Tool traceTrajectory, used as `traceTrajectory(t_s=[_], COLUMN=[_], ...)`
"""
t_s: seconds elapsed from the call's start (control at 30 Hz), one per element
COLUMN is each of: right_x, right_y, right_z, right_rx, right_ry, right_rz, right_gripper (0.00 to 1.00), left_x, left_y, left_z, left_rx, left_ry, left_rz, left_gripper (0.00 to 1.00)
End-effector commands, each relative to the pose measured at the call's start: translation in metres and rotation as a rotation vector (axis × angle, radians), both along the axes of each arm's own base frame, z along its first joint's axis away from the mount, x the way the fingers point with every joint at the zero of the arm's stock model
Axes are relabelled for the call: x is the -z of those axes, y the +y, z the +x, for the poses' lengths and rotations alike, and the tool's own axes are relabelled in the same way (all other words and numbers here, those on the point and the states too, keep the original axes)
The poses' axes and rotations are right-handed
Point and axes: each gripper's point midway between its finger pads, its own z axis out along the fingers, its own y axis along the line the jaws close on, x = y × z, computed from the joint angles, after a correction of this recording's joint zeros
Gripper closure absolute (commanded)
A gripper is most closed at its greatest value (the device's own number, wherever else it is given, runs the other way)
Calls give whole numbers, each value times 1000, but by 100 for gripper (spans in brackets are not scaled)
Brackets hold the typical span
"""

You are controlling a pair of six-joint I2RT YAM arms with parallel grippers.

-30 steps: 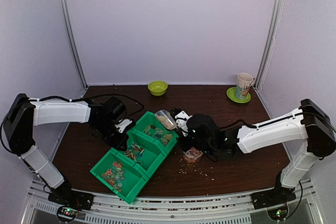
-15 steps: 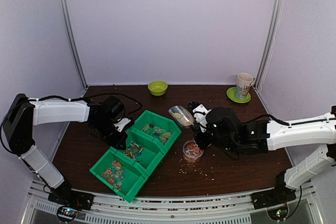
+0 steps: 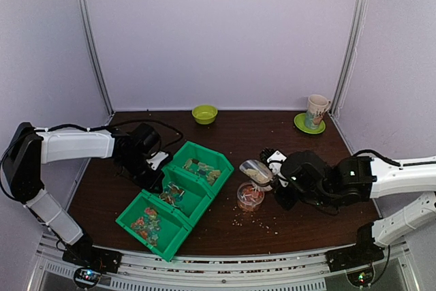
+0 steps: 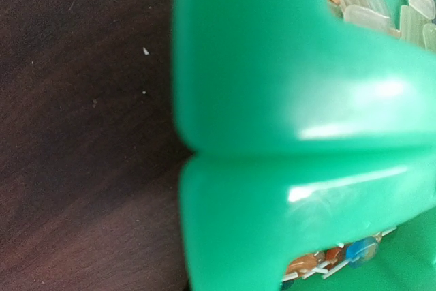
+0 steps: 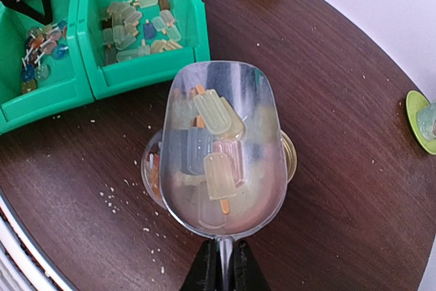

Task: Pack the candies

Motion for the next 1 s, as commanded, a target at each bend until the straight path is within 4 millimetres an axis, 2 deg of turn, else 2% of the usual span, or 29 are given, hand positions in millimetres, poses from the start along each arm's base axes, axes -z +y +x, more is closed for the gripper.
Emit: traceTrajectory(t_s=[0.0,0.23,0.4,0.63,0.97], right_x=[10,22,32,35,29], right_y=[-22,-24,-25,-21,-17], right_z=[-13,-31,-37,-38,-33], right_rx=[24,-34,-50,-69,-78], right_ry=[54,107,126,142,140], right_rz=[-61,-157,-218,-300,-397], right_gripper=[100,100,100,100,100], left_x=[-35,-36,-36,-35,-37], left_y=[-17,-17,-16,-16,-16], left_z=[20,20,21,21,21], left_rx=[-9,-10,-12,-12,-13], left_ry=[-98,-99,-102,-98,-103], left_rz=[-111,-109,-109,-108,-110], left_gripper=[100,100,100,100,100])
